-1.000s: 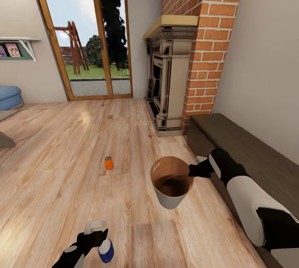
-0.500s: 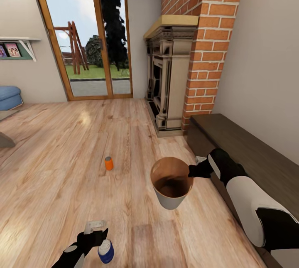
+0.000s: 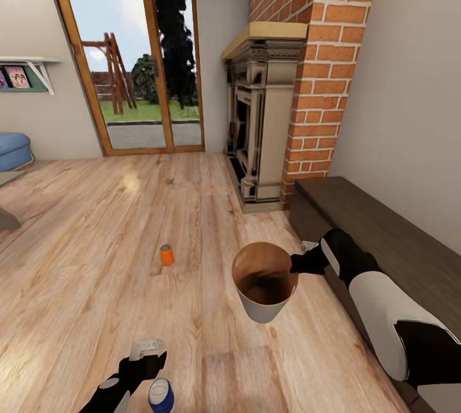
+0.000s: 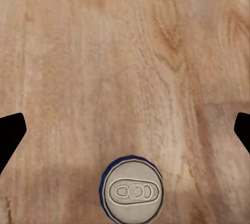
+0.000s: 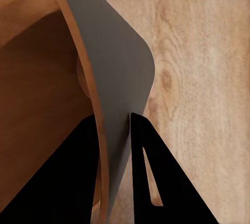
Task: Put the three can of soda from the living room inside the tash can in the kitchen.
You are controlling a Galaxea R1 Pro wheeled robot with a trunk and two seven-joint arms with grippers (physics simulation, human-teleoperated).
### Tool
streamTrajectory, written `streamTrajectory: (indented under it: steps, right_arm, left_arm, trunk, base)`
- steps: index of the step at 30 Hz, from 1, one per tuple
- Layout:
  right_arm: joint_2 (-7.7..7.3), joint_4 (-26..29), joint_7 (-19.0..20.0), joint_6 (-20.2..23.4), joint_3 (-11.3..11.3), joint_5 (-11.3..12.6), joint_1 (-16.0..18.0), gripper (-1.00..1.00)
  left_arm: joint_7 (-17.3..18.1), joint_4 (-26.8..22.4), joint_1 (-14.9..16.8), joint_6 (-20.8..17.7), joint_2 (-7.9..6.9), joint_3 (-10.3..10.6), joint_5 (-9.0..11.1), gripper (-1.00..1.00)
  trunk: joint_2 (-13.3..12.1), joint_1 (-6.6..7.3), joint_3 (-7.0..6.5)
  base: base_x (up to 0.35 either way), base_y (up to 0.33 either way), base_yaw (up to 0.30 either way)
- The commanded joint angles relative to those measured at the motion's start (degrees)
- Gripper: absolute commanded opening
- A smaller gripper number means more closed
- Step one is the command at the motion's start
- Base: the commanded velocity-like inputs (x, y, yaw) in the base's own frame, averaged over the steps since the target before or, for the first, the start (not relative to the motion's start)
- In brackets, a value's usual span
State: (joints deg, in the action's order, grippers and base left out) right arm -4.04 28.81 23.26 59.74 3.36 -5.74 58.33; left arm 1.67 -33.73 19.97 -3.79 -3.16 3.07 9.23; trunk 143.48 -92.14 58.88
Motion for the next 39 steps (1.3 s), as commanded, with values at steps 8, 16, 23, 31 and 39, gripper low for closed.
streamTrajectory:
  steps: [8, 16, 23, 31, 39]
  right_arm:
    - [0.07, 0.02, 0.3, 0.26, 0.15, 1.79, 0.02, -1.0]
    - [-0.07, 0.08, 0.3, 0.26, 0.15, 1.79, 0.0, -1.0]
    - [-0.11, 0.24, 0.38, 0.26, 0.16, 1.79, -0.01, -1.0]
    - [-0.49, 0.76, 0.32, 0.26, 0.26, 1.72, 0.02, -1.0]
    - [-0.7, 2.4, 0.19, 0.26, 0.33, 1.66, -0.03, -1.0]
  left_arm:
    - [0.0, 0.02, 0.04, -0.02, 0.0, -0.06, 0.0, 1.0]
    - [0.0, 0.06, 0.07, -0.07, 0.03, -0.08, 0.0, 1.0]
    - [0.0, 0.06, 0.06, -0.07, 0.08, -0.08, 0.0, 1.0]
    - [0.0, 0.06, 0.04, -0.08, 0.07, -0.03, 0.0, 1.0]
    - [0.03, 0.09, 0.06, -0.17, 0.06, -0.02, -0.03, 1.0]
  trunk:
    - [0.06, -0.1, 0.88]
    - [0.17, -0.3, 2.65]
    - [0.26, -0.48, 4.2]
    - [0.33, -0.61, 5.31]
    - [0.33, -0.61, 5.31]
  base:
    - [0.005, 0.0, 0.0]
    - [0.0, 0.0, 0.0]
    - [0.0, 0.0, 0.0]
    - [0.0, 0.0, 0.0]
    - [0.024, 0.0, 0.0]
